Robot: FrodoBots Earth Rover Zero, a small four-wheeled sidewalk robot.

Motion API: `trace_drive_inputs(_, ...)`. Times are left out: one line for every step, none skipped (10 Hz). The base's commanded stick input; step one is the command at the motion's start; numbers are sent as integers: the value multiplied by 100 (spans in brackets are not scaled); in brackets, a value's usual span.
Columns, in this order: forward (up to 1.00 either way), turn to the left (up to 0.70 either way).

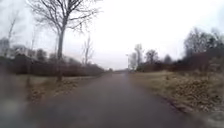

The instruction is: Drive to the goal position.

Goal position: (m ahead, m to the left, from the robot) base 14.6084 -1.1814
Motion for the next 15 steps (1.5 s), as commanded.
trace_drive_inputs(70,0)
trace_drive_inputs(70,0)
trace_drive_inputs(70,0)
trace_drive_inputs(70,0)
trace_drive_inputs(70,0)
trace_drive_inputs(70,0)
trace_drive_inputs(70,0)
trace_drive_inputs(70,0)
trace_drive_inputs(70,0)
trace_drive_inputs(70,0)
trace_drive_inputs(70,0)
trace_drive_inputs(70,0)
trace_drive_inputs(70,0)
trace_drive_inputs(70,0)
trace_drive_inputs(70,0)
